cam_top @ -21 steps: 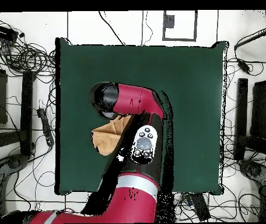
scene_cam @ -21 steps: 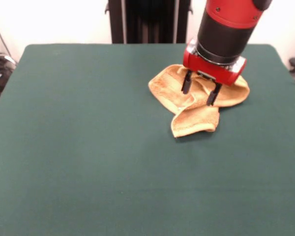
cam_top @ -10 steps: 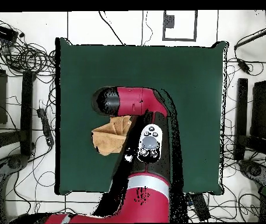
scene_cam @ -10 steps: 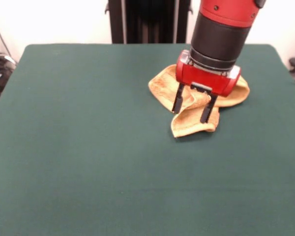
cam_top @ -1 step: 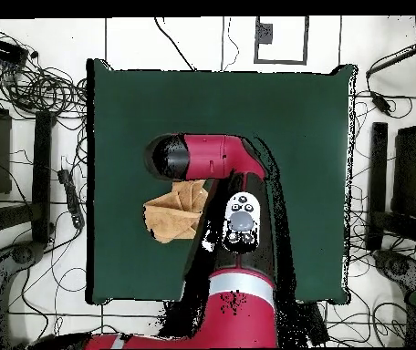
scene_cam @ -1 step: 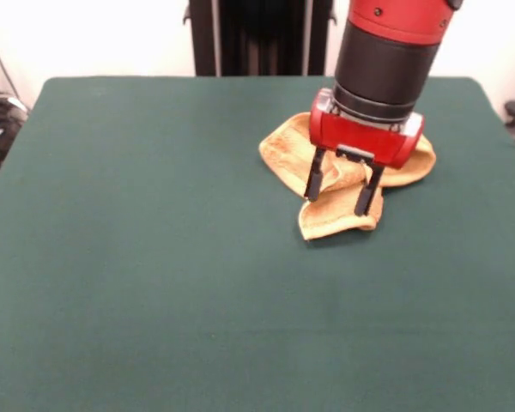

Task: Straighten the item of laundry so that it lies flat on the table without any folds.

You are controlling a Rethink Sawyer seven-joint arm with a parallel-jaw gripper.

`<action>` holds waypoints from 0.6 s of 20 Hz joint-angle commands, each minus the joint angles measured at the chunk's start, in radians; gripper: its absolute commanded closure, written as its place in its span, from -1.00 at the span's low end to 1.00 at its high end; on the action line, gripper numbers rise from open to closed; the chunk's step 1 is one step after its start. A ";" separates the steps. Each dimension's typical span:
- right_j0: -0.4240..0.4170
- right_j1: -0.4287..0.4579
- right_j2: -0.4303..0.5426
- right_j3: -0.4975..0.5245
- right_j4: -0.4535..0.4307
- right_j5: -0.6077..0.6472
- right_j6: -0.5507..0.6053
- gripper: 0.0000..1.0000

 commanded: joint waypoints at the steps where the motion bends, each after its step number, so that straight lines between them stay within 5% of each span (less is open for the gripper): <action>1: 0.033 0.058 0.074 0.066 0.054 0.259 0.105 -1.00; 6: 0.045 0.108 0.024 -0.011 0.028 0.386 0.112 -1.00; 12: 0.015 0.129 0.015 0.002 -0.022 0.287 0.093 -1.00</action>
